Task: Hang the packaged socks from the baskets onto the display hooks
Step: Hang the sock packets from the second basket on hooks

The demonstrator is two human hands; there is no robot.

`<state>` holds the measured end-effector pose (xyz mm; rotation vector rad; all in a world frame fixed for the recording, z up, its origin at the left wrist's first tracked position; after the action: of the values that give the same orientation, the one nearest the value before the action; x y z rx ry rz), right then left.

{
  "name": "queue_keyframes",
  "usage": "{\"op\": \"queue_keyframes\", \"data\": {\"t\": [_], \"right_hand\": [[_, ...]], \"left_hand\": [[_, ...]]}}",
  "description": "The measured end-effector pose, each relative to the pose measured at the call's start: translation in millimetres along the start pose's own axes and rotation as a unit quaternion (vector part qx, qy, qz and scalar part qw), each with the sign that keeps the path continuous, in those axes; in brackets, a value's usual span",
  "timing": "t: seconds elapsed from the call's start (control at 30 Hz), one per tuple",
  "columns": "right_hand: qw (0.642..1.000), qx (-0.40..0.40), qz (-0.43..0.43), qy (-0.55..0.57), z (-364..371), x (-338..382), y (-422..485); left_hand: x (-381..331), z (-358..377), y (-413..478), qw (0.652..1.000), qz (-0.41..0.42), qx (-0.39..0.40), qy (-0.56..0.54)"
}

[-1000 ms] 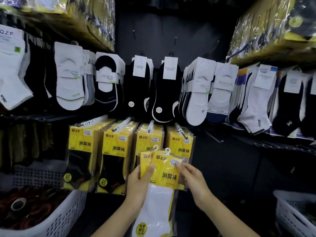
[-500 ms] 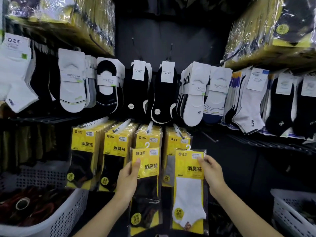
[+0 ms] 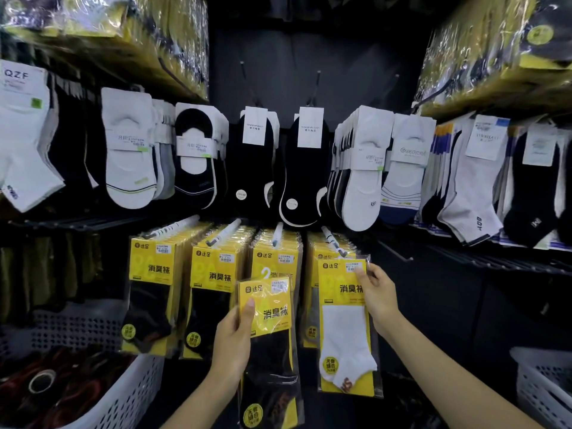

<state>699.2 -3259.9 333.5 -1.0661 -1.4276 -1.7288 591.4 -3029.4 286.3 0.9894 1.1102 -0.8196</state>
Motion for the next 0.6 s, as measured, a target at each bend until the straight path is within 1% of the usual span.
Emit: {"op": "queue_keyframes", "data": {"t": [0.07,0.17,0.23,0.4,0.43,0.5,0.6], "right_hand": [[0.999,-0.031,0.011,-0.006,5,-8,8],[0.992,-0.114,0.052,0.007,11,-21,19],[0.985,-0.151,0.08,0.014,14,-27,24],[0.965,-0.229,0.12,-0.037,8,-48,15],[0.964,-0.23,0.125,-0.042,5,-52,10],[0.971,-0.201,0.127,-0.036,2,-54,-2],[0.988,-0.106,0.11,-0.005,5,-40,-26]], "left_hand": [[1,2,3,1.0,0.001,0.002,-0.001],[2,6,6,1.0,0.002,0.005,-0.005],[4,8,7,1.0,-0.001,0.007,-0.007],[8,12,8,1.0,-0.007,0.015,-0.021],[8,13,7,1.0,-0.007,0.016,-0.022],[7,15,6,0.999,-0.009,0.02,-0.025],[6,23,2,0.999,-0.018,0.033,-0.029]]}}
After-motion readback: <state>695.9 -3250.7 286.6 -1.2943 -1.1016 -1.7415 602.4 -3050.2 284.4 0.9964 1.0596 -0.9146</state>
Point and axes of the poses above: each hand's wrist, its own y-axis towards the middle knuckle, its own z-axis out of the palm, x = y × z, the point moved 1 cm from there along y, towards the middle knuckle, and after that the axes turned 7 degrees about -z, right-handed, at the moved point
